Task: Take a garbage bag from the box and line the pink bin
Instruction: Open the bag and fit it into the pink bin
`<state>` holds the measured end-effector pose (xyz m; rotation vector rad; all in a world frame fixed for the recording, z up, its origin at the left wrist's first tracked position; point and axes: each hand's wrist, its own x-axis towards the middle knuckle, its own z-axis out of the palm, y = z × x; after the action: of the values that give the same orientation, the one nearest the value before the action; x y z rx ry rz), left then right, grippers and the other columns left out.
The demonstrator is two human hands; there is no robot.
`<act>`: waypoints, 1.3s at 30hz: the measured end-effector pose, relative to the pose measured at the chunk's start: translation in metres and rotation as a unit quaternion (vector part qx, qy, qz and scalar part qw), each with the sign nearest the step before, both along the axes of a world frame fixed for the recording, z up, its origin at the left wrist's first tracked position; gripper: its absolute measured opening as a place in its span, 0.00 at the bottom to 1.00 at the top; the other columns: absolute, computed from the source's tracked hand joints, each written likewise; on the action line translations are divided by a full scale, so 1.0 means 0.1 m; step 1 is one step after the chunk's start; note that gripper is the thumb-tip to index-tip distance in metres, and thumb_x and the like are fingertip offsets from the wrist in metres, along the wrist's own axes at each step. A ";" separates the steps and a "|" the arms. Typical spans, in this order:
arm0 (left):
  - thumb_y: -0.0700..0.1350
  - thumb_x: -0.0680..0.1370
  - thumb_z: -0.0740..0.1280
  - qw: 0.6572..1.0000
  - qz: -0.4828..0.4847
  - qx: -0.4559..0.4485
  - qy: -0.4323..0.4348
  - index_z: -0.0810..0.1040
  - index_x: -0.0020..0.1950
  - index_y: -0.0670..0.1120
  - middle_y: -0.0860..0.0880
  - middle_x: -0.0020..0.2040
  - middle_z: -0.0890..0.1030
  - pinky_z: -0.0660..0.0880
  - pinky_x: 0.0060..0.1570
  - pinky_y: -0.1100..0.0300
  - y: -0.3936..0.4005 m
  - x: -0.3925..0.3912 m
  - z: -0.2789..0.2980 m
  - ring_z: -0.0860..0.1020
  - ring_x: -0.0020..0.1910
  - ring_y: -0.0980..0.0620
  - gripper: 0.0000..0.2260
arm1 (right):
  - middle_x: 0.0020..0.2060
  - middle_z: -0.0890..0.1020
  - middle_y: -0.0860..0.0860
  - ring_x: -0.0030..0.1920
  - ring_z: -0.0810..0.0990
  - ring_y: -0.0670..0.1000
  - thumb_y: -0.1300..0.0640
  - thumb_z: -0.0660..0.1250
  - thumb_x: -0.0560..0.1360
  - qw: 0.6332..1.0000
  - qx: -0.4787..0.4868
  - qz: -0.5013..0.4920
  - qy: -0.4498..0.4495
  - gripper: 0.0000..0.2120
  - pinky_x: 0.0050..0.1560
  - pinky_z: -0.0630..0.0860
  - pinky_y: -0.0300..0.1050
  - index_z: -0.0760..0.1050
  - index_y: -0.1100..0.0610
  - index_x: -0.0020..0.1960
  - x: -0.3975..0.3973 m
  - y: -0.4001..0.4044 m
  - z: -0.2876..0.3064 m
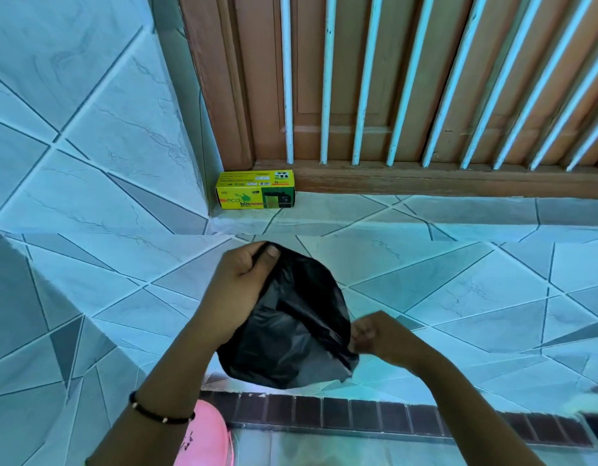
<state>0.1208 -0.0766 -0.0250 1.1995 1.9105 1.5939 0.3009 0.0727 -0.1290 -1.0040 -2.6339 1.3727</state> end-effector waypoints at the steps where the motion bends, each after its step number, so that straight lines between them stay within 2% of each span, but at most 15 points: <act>1: 0.48 0.79 0.62 0.998 0.027 0.011 -0.059 0.80 0.37 0.48 0.54 0.33 0.83 0.73 0.40 0.56 -0.03 -0.05 0.03 0.78 0.35 0.54 0.13 | 0.28 0.80 0.54 0.31 0.76 0.47 0.66 0.71 0.65 1.000 -0.015 -0.010 -0.026 0.09 0.41 0.72 0.44 0.77 0.56 0.29 0.07 0.05 -0.11; 4: 0.51 0.78 0.63 0.979 0.113 0.021 -0.170 0.76 0.36 0.41 0.44 0.35 0.81 0.73 0.41 0.55 -0.09 -0.24 0.03 0.77 0.35 0.49 0.16 | 0.30 0.81 0.56 0.31 0.78 0.51 0.70 0.66 0.65 0.991 -0.048 -0.115 -0.039 0.15 0.39 0.74 0.45 0.78 0.53 0.26 0.25 0.18 -0.33; 8: 0.50 0.78 0.64 0.980 0.138 -0.034 -0.137 0.79 0.37 0.41 0.42 0.39 0.83 0.76 0.47 0.49 -0.04 -0.29 -0.09 0.79 0.38 0.47 0.15 | 0.40 0.82 0.56 0.39 0.80 0.52 0.55 0.70 0.71 0.954 -0.124 -0.223 0.159 0.04 0.39 0.74 0.42 0.77 0.56 0.40 0.20 0.08 -0.01; 11: 0.46 0.78 0.64 0.987 0.075 -0.065 -0.126 0.82 0.44 0.44 0.43 0.44 0.85 0.77 0.51 0.48 0.04 -0.10 -0.18 0.83 0.45 0.43 0.10 | 0.56 0.78 0.45 0.56 0.77 0.44 0.53 0.75 0.68 0.951 -0.107 -0.145 0.251 0.23 0.52 0.74 0.40 0.71 0.49 0.60 -0.03 -0.20 0.33; 13: 0.44 0.79 0.63 0.988 -0.015 -0.086 -0.129 0.82 0.46 0.45 0.45 0.44 0.85 0.78 0.47 0.53 0.10 0.07 -0.18 0.83 0.45 0.45 0.08 | 0.57 0.76 0.39 0.57 0.74 0.36 0.52 0.77 0.63 0.959 -0.081 -0.093 0.257 0.32 0.55 0.72 0.35 0.66 0.44 0.63 -0.26 -0.33 0.44; 16: 0.41 0.79 0.61 0.979 -0.126 -0.096 -0.131 0.81 0.49 0.47 0.50 0.42 0.85 0.76 0.43 0.63 0.15 0.24 -0.15 0.82 0.42 0.54 0.09 | 0.45 0.82 0.44 0.47 0.81 0.43 0.63 0.74 0.64 0.957 -0.094 -0.053 0.270 0.20 0.50 0.77 0.43 0.76 0.49 0.52 -0.53 -0.40 0.34; 18: 0.40 0.80 0.60 0.977 -0.137 -0.070 -0.148 0.81 0.49 0.46 0.49 0.43 0.84 0.77 0.44 0.63 0.17 0.25 -0.12 0.81 0.42 0.54 0.09 | 0.40 0.82 0.47 0.45 0.80 0.46 0.68 0.72 0.65 0.959 -0.140 -0.058 0.241 0.15 0.47 0.77 0.43 0.77 0.50 0.44 -0.57 -0.44 0.15; 21: 0.40 0.79 0.60 0.973 -0.086 0.003 -0.215 0.80 0.49 0.45 0.48 0.43 0.84 0.77 0.45 0.62 0.14 0.17 -0.06 0.81 0.42 0.52 0.09 | 0.32 0.78 0.52 0.38 0.76 0.49 0.65 0.66 0.64 0.995 -0.043 -0.040 0.079 0.06 0.37 0.71 0.41 0.73 0.55 0.34 -0.50 -0.47 -0.28; 23: 0.42 0.79 0.60 0.968 -0.047 0.039 -0.243 0.80 0.48 0.46 0.50 0.42 0.85 0.78 0.45 0.61 0.10 0.08 -0.05 0.82 0.40 0.53 0.09 | 0.24 0.73 0.49 0.31 0.73 0.49 0.67 0.63 0.67 0.997 -0.019 -0.079 0.004 0.13 0.32 0.67 0.40 0.68 0.55 0.27 -0.39 -0.42 -0.57; 26: 0.45 0.79 0.60 0.956 0.004 0.063 -0.286 0.81 0.48 0.47 0.50 0.43 0.86 0.80 0.45 0.58 0.02 -0.05 -0.08 0.83 0.41 0.53 0.10 | 0.20 0.70 0.44 0.26 0.68 0.47 0.64 0.69 0.69 0.978 -0.088 -0.180 0.051 0.16 0.33 0.65 0.42 0.71 0.55 0.26 -0.21 -0.28 -0.73; 30: 0.45 0.80 0.58 0.963 0.039 0.049 -0.261 0.80 0.47 0.48 0.53 0.40 0.86 0.80 0.41 0.60 -0.04 -0.15 -0.10 0.83 0.39 0.55 0.11 | 0.33 0.78 0.56 0.35 0.73 0.51 0.70 0.63 0.73 0.907 -0.226 -0.280 0.218 0.09 0.33 0.68 0.42 0.79 0.61 0.39 -0.10 -0.07 -0.54; 33: 0.45 0.80 0.58 0.968 0.070 0.040 -0.239 0.80 0.48 0.47 0.53 0.39 0.85 0.79 0.43 0.60 -0.07 -0.23 -0.07 0.82 0.40 0.53 0.11 | 0.28 0.76 0.43 0.31 0.71 0.45 0.69 0.64 0.70 0.962 -0.017 -0.197 0.189 0.12 0.35 0.68 0.42 0.74 0.52 0.37 0.01 0.00 -0.43; 35: 0.45 0.81 0.59 0.969 0.097 0.035 -0.225 0.80 0.45 0.47 0.49 0.41 0.85 0.78 0.47 0.57 -0.08 -0.31 -0.06 0.81 0.42 0.50 0.11 | 0.26 0.75 0.45 0.28 0.71 0.46 0.60 0.67 0.71 0.979 0.160 -0.100 0.081 0.09 0.32 0.66 0.42 0.71 0.48 0.39 0.06 -0.04 -0.41; 37: 0.45 0.81 0.59 0.974 0.109 0.012 -0.197 0.80 0.44 0.48 0.46 0.44 0.84 0.76 0.53 0.51 -0.08 -0.36 -0.07 0.80 0.44 0.47 0.11 | 0.32 0.80 0.52 0.34 0.77 0.55 0.53 0.66 0.74 0.968 0.236 -0.080 -0.010 0.04 0.32 0.65 0.42 0.74 0.52 0.47 0.07 -0.05 -0.41; 39: 0.45 0.81 0.59 0.980 0.110 -0.015 -0.166 0.80 0.43 0.49 0.46 0.45 0.83 0.76 0.55 0.49 -0.08 -0.37 -0.09 0.80 0.45 0.46 0.11 | 0.39 0.83 0.56 0.42 0.80 0.59 0.53 0.64 0.76 0.957 0.236 -0.151 -0.075 0.06 0.36 0.66 0.41 0.77 0.52 0.50 0.11 0.00 -0.52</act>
<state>0.0838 -0.0843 -0.0340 0.6730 1.8852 1.7415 0.3116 0.0732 -0.1807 -1.3895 -2.5675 0.5871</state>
